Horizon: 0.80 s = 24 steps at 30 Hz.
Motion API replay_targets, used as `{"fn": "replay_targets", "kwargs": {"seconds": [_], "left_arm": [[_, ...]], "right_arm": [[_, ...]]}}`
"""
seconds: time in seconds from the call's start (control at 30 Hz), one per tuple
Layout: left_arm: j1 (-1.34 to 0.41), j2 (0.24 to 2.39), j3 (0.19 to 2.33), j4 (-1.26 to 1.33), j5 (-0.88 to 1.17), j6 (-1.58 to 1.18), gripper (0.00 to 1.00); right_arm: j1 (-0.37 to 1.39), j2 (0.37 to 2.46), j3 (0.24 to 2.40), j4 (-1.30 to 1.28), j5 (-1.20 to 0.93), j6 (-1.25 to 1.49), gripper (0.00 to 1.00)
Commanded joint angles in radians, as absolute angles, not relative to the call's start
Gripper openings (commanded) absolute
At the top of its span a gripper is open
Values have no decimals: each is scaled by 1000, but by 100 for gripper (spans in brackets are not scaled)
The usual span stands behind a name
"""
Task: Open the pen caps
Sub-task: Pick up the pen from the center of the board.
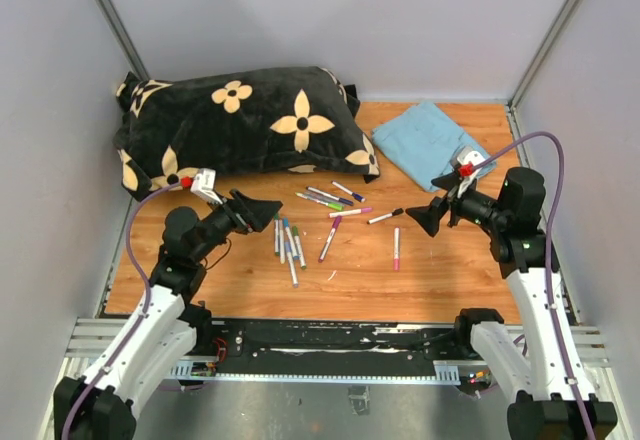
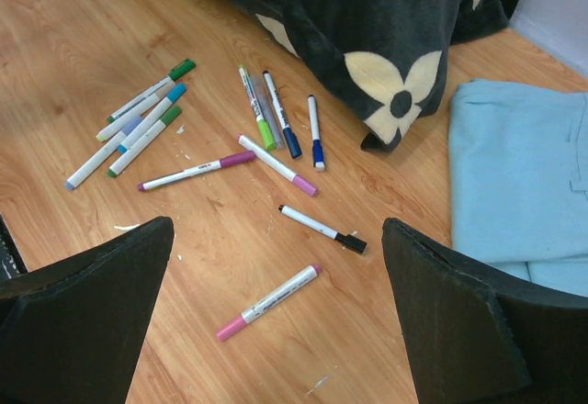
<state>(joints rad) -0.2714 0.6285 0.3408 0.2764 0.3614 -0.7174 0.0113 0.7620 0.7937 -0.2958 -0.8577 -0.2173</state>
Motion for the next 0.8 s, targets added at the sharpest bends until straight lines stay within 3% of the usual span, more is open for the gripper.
{"fn": "replay_targets", "kwargs": {"seconds": [0.0, 0.33, 0.53, 0.77], "left_arm": [[-293, 682, 386, 103, 224, -611, 94], [-515, 847, 431, -65, -213, -521, 83], [-567, 908, 459, -138, -291, -501, 76], [-571, 953, 474, -142, -285, -486, 75]], "right_arm": [[20, 753, 776, -325, -897, -294, 98], [23, 809, 814, -451, -793, -385, 98], [25, 812, 818, -471, -782, -401, 98], [26, 819, 818, -478, -778, -406, 98]]}}
